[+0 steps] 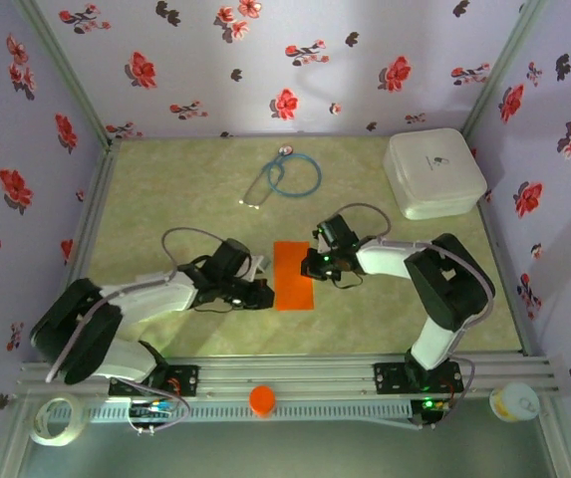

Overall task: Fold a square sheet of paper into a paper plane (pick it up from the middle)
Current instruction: First fold the square sheet of paper in half at the center of the table.

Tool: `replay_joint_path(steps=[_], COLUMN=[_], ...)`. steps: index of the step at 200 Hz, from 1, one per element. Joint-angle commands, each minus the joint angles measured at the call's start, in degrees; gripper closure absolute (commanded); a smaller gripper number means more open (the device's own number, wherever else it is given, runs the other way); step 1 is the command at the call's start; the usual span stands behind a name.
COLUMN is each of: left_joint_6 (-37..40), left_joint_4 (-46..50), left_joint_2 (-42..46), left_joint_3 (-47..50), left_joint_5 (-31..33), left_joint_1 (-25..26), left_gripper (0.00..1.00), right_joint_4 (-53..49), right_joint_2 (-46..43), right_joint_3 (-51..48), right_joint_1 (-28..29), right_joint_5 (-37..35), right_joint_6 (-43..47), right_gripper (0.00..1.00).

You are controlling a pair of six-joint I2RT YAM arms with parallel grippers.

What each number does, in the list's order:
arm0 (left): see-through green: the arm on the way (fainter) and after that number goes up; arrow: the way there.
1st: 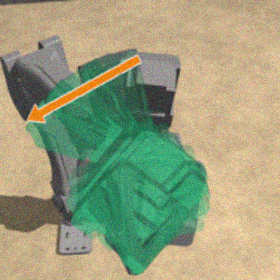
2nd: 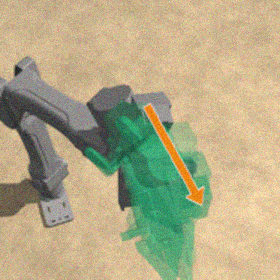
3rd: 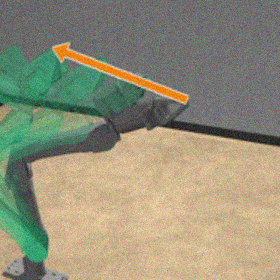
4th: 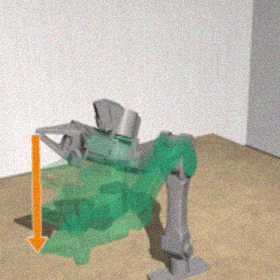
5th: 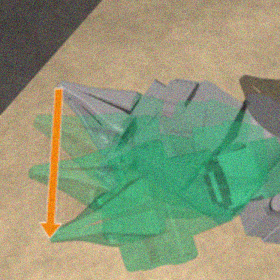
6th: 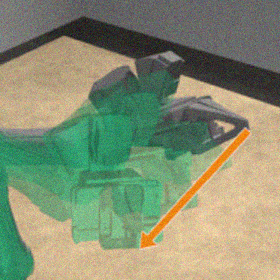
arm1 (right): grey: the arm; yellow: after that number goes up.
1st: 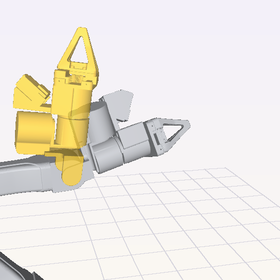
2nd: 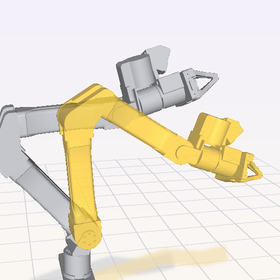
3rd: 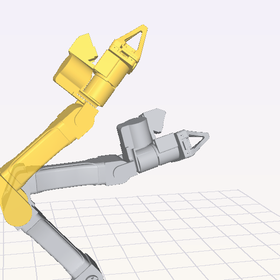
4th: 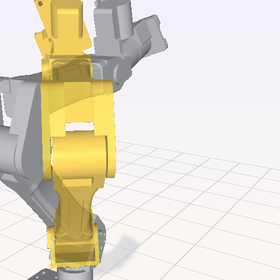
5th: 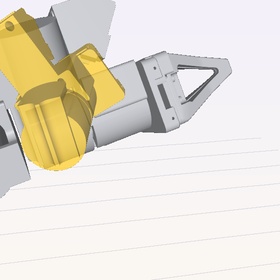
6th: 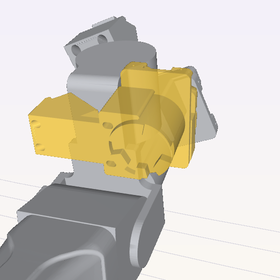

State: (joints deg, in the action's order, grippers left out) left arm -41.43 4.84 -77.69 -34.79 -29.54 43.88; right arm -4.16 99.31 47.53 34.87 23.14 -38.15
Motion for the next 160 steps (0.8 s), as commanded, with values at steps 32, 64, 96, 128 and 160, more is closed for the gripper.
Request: replay_joint_path(steps=[32, 64, 96, 128, 160], left_joint_6=[-4.50, -5.48, -5.41, -4.86, -5.49], left_joint_4=[-5.83, -9.21, -12.93, -13.85, -15.26], left_joint_2=[-2.64, -11.01, -19.62, -26.09, -30.38], left_joint_3=[-2.99, -8.98, -13.52, -16.41, -15.58], left_joint_5=[-2.64, -3.64, -5.87, -7.49, -7.20], left_joint_1=[-9.07, -11.30, -12.97, -13.51, -14.94], left_gripper=[0.87, 0.87, 0.87, 0.87, 0.87], right_joint_4=[-10.01, -11.37, -11.87, -12.22, -12.18], right_joint_2=[7.42, 8.46, 8.90, 9.49, 9.29], right_joint_3=[5.65, 7.14, 6.81, 7.11, 6.86], right_joint_1=[0.02, 0.00, 0.02, -0.02, 0.02], right_joint_5=[2.45, 3.27, 1.93, 1.43, 1.35], right_joint_6=[9.40, 10.68, 9.90, 9.67, 9.37], right_gripper=[1.00, 1.00, 1.00, 1.00, 1.00])
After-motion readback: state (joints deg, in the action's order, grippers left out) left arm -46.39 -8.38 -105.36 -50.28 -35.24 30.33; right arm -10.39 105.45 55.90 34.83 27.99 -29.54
